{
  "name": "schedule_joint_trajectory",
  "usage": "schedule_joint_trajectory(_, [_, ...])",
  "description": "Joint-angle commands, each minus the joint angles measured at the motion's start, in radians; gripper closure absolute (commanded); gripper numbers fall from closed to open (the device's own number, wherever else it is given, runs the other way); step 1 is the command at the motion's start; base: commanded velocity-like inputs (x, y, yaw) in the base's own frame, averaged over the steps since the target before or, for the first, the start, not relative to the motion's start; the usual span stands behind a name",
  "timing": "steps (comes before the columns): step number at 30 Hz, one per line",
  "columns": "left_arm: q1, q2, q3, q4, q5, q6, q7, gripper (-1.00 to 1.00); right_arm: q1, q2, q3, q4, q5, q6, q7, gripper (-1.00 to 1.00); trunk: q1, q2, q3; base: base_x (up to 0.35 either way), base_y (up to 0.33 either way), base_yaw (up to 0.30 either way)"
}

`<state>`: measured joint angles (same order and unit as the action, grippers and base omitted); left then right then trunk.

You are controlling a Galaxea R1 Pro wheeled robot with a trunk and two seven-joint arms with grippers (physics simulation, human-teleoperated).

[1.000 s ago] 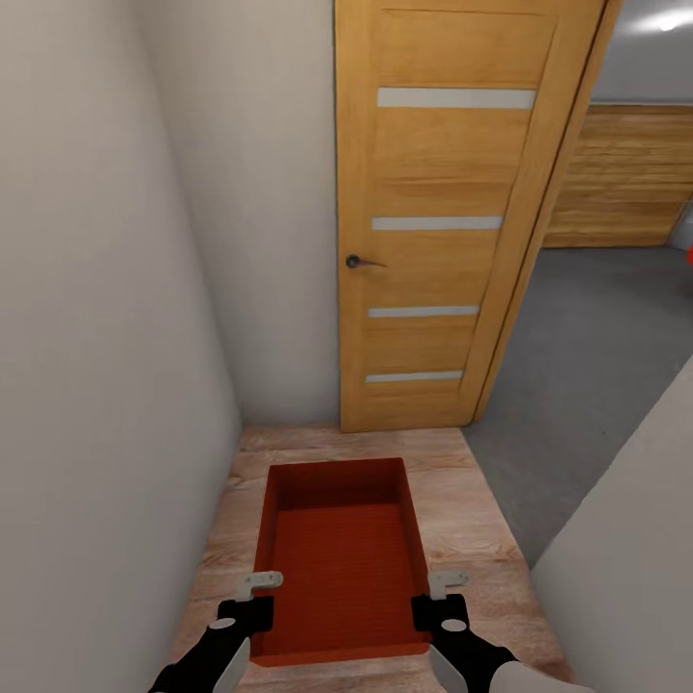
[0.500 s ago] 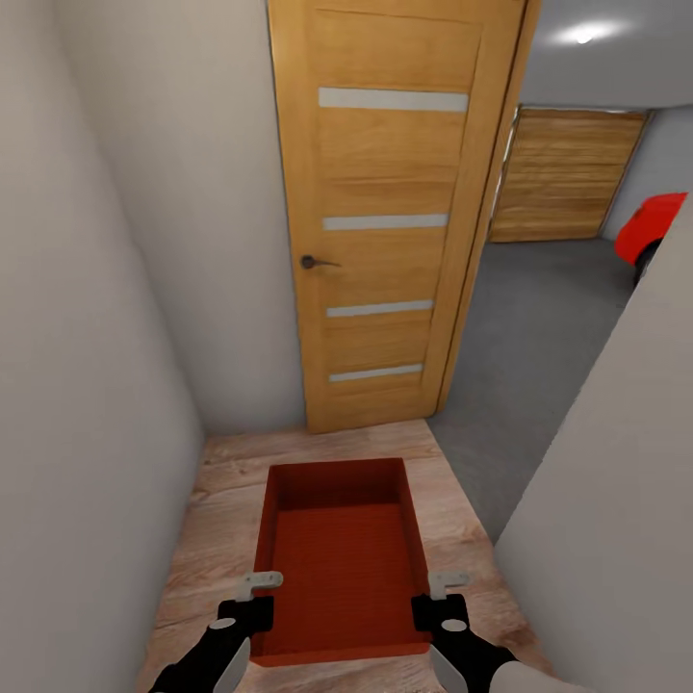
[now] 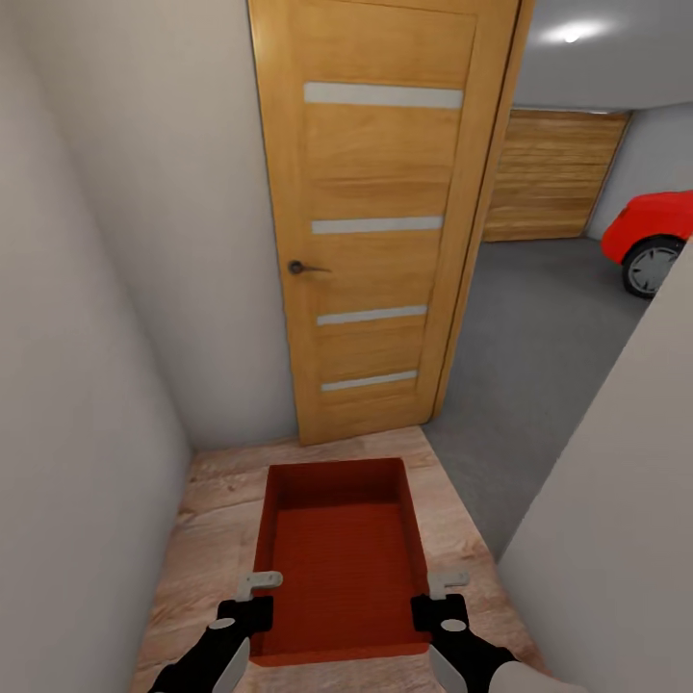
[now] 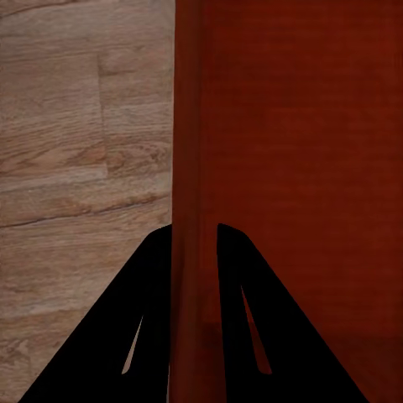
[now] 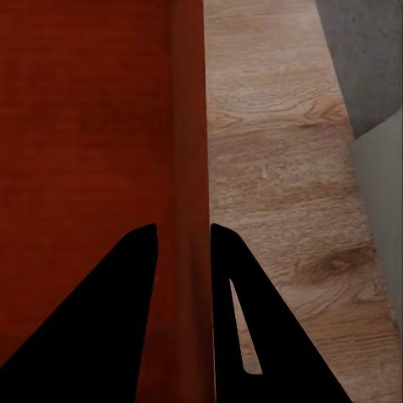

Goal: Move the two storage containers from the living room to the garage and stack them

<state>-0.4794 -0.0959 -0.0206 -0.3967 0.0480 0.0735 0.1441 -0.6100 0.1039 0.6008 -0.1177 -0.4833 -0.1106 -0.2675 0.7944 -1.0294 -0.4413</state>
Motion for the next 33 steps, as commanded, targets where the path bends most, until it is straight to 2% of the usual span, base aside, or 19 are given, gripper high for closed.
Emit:
schedule_joint_trajectory(1, [0.001, 0.003, -0.016, 0.042, -0.002, 0.006, 0.011, 1.0, -0.002, -0.015, -0.035, 0.0, 0.0, -0.008, -0.019, 1.0, 0.001, -0.001, -0.001, 0.315, 0.011, -0.001])
schedule_joint_trajectory(7, [0.001, 0.003, -0.016, 0.042, -0.002, 0.006, 0.011, 1.0, -0.002, -0.015, -0.036, -0.001, 0.0, -0.008, -0.02, 1.0, 0.001, -0.001, -0.001, 0.317, 0.003, -0.052])
schedule_joint_trajectory(25, [0.001, 0.003, -0.016, 0.048, -0.002, 0.006, 0.011, 1.0, -0.002, -0.013, -0.036, -0.001, 0.0, -0.008, -0.021, 1.0, 0.001, -0.001, -0.001, 0.317, 0.0, -0.232])
schedule_joint_trajectory(33, [0.001, 0.003, -0.016, 0.048, -0.002, 0.006, 0.009, 1.0, -0.002, -0.013, -0.036, -0.001, 0.0, -0.008, -0.021, 1.0, 0.001, -0.001, -0.001, 0.317, 0.0, -0.039])
